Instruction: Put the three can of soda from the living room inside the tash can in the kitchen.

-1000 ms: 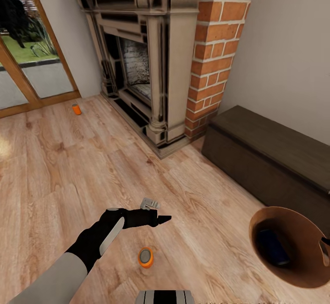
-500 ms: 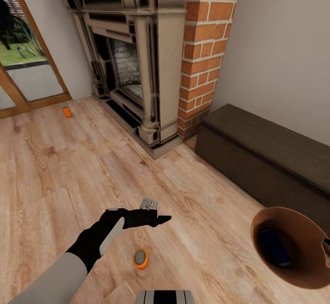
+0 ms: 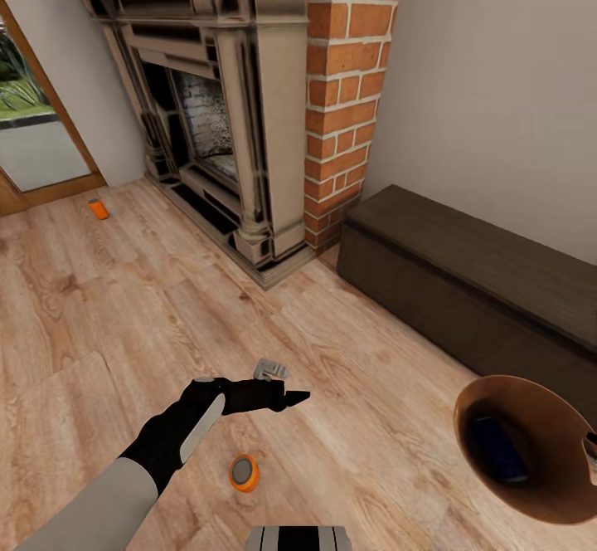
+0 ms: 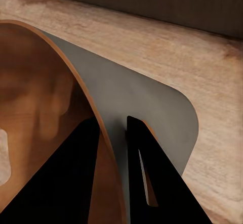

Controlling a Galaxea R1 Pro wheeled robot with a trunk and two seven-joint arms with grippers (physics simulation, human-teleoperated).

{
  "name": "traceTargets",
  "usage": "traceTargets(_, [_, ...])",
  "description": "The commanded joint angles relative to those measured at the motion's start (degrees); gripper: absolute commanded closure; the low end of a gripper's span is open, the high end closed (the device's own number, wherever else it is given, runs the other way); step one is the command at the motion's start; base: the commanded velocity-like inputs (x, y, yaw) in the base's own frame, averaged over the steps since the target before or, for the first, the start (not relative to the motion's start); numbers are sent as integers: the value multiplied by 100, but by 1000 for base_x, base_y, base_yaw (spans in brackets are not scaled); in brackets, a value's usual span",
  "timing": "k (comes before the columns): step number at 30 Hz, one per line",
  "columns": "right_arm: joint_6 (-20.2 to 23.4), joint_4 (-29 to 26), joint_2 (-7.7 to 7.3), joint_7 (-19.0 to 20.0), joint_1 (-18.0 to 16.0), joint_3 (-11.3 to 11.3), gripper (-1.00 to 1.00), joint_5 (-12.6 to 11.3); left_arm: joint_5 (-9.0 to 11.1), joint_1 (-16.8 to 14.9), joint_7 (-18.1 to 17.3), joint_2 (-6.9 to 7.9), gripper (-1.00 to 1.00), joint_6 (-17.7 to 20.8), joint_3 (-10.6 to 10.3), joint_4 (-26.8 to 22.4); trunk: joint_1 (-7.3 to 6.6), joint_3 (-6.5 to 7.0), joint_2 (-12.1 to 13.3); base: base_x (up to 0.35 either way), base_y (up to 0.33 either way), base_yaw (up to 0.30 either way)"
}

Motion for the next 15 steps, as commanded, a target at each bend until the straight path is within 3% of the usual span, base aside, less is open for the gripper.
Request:
traceTargets(1, [37, -2, -3, 11, -2, -2, 100, -35, 0, 0, -1, 0, -100, 0, 0, 0, 0, 0, 0, 0, 0, -2])
traceTargets(15, [37, -2, -1, 11, -2, -8, 100, -35, -7, 0, -7, 0, -100, -6, 0, 14, 0, 0, 0, 0, 0, 0])
